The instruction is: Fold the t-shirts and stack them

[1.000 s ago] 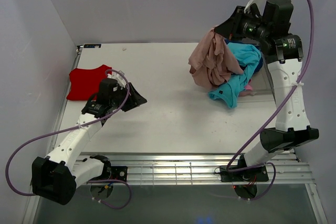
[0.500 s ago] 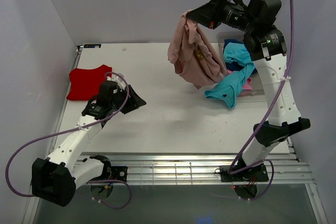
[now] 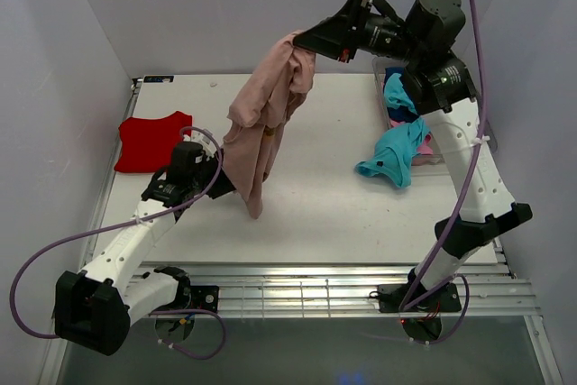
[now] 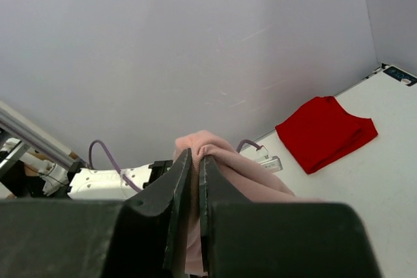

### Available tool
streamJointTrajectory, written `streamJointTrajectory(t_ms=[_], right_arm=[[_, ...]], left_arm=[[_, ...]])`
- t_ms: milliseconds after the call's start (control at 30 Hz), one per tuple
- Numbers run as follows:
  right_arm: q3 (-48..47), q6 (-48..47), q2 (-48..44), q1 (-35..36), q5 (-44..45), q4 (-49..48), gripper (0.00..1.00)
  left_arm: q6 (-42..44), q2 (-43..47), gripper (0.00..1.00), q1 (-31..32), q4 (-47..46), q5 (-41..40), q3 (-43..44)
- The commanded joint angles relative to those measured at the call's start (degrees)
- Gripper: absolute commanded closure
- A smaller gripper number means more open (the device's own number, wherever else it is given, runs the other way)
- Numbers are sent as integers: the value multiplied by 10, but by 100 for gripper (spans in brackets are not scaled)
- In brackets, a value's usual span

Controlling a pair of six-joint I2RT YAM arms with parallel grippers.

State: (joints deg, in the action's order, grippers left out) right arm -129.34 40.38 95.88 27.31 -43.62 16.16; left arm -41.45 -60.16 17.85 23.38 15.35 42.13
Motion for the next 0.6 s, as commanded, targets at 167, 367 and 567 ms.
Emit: streamJointTrajectory(t_ms=[167, 367, 567], right_arm=[[367, -91, -177, 13, 224, 31, 92], [558, -125, -268, 13, 463, 155, 79], [615, -223, -269, 16, 442, 161, 48]], left_arm=[[-6, 26, 41, 2, -5, -23, -13], [22, 32, 41, 2, 25, -78, 15], [78, -21, 42, 3, 46, -86, 49]])
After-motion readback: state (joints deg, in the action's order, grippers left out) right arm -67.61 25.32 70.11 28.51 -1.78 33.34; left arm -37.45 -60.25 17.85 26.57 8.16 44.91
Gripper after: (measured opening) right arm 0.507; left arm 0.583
